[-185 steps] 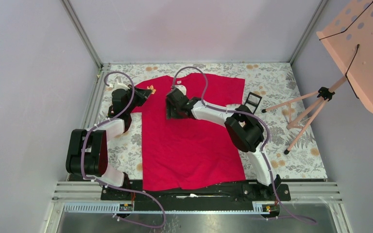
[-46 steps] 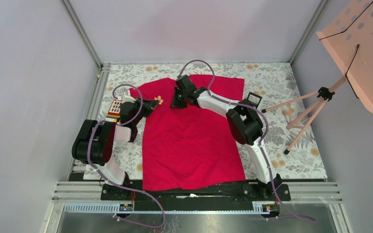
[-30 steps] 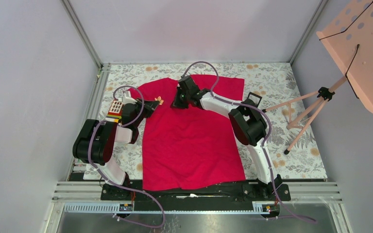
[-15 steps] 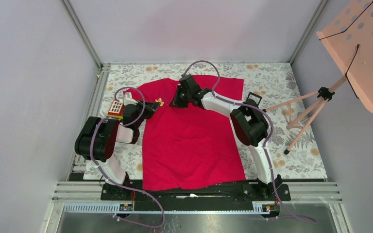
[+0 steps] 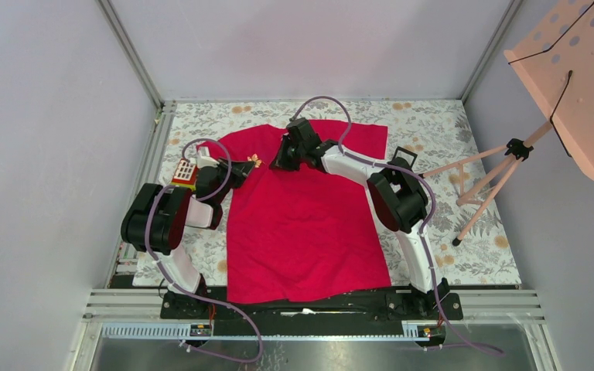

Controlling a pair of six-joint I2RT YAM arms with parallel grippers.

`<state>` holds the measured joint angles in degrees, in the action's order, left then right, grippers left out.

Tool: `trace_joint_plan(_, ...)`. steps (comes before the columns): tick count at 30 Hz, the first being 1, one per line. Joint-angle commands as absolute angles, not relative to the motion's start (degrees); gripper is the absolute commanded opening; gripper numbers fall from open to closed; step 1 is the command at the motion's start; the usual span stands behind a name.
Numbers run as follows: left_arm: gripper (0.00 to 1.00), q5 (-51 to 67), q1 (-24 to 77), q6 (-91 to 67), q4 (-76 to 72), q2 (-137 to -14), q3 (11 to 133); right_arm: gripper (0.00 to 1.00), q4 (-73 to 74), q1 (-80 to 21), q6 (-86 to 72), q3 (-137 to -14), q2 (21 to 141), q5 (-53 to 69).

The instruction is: Pin the brooch onto the clothing

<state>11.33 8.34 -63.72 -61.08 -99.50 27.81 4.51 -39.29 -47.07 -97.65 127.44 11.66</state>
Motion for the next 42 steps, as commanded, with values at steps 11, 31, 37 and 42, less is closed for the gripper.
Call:
trace_joint_plan(11,0.00,11.75,8.61,-65.33,-67.85,-100.78,27.32,0.00,2.93,-38.55,-47.64,-100.72,125.89,17.56)
trace_joint_plan(31,0.00,11.99,9.93,-66.18,-70.40,-101.49,25.47,0.00,4.34,-38.38,-48.81,-102.30,126.21,19.89)
trace_joint_plan(37,0.00,12.78,10.33,-66.26,-70.72,-102.34,25.62,0.00,6.14,-38.40,-48.19,-103.87,126.80,21.01)
trace_joint_plan(42,0.00,13.10,10.84,-66.42,-70.99,-102.87,25.75,0.00,7.69,-38.41,-47.81,-105.74,127.63,22.21)
